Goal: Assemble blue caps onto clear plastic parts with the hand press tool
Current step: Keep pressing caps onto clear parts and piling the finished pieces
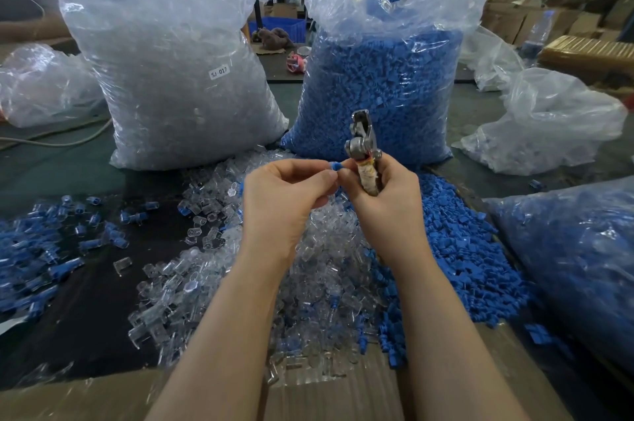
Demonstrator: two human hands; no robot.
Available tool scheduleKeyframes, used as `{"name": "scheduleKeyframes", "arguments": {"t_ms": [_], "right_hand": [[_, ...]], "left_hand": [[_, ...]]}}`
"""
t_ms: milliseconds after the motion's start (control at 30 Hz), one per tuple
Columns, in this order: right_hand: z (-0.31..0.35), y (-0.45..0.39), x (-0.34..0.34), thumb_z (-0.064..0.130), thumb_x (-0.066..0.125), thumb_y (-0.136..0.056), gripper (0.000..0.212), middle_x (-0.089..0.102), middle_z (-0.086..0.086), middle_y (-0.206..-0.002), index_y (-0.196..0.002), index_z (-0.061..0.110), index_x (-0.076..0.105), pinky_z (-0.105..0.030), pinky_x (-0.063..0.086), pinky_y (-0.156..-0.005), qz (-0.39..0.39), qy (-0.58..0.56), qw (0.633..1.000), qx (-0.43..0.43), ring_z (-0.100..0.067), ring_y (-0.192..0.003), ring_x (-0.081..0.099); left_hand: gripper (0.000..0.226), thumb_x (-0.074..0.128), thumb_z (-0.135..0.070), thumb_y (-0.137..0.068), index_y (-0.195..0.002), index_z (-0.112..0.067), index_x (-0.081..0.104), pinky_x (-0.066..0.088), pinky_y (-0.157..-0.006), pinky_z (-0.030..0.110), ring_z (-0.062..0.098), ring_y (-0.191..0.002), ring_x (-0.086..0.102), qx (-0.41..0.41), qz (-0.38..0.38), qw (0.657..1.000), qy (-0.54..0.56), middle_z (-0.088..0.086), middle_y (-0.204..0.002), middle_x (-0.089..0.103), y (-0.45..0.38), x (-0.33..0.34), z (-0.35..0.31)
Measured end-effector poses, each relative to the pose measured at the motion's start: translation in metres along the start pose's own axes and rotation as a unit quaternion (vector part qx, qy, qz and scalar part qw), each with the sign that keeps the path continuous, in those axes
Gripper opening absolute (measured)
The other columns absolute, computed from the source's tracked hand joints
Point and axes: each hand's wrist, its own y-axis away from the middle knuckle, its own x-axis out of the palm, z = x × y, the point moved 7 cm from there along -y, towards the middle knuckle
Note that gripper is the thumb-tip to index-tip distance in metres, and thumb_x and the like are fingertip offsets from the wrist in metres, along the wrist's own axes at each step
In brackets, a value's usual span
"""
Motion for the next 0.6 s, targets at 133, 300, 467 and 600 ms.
{"name": "scheduleKeyframes", "arguments": {"t_ms": [133, 300, 467, 600], "right_hand": [[-0.002, -0.002, 0.0, 0.023, 0.069, -0.087, 0.007, 0.067, 0.005, -0.071, -0.082, 0.026, 0.065, -0.047, 0.054, -0.068, 0.011, 0.01, 1.0, 0.01, -0.018, -0.07, 0.063], [-0.003, -0.004, 0.003, 0.017, 0.07, -0.088, 0.011, 0.067, 0.012, -0.071, -0.083, 0.026, 0.067, -0.018, 0.046, -0.056, 0.05, -0.003, 0.999, 0.014, 0.0, -0.061, 0.058], [-0.012, -0.002, 0.0, 0.021, 0.067, -0.084, 0.006, 0.071, 0.009, -0.08, -0.089, 0.025, 0.069, -0.027, 0.051, -0.064, 0.12, 0.018, 0.991, 0.057, -0.009, -0.074, 0.065], [-0.017, 0.002, 0.001, 0.019, 0.067, -0.085, 0.005, 0.068, -0.008, -0.085, -0.09, 0.018, 0.067, -0.049, 0.052, -0.077, 0.177, 0.063, 0.98, 0.073, -0.031, -0.084, 0.062]], "left_hand": [[0.009, 0.079, -0.004, -0.077, -0.08, -0.012, 0.075, 0.053, -0.061, 0.015, 0.01, -0.068, 0.072, 0.038, -0.014, 0.998, -0.044, 0.0, -0.07, 0.075, 0.0, 0.0, -0.003], [0.011, 0.081, -0.013, -0.077, -0.075, -0.02, 0.073, 0.057, -0.067, 0.024, 0.009, -0.066, 0.07, 0.064, -0.038, 0.993, -0.093, -0.003, -0.068, 0.074, -0.002, -0.002, -0.003], [0.005, 0.074, -0.005, -0.084, -0.083, -0.009, 0.072, 0.052, -0.061, 0.014, 0.006, -0.063, 0.069, 0.061, -0.029, 0.996, -0.057, -0.001, -0.068, 0.072, -0.005, -0.005, -0.002], [0.004, 0.069, 0.0, -0.086, -0.088, -0.004, 0.069, 0.05, -0.06, 0.012, 0.003, -0.06, 0.067, 0.056, -0.008, 0.998, -0.024, 0.003, -0.072, 0.07, -0.006, -0.005, -0.003]]}}
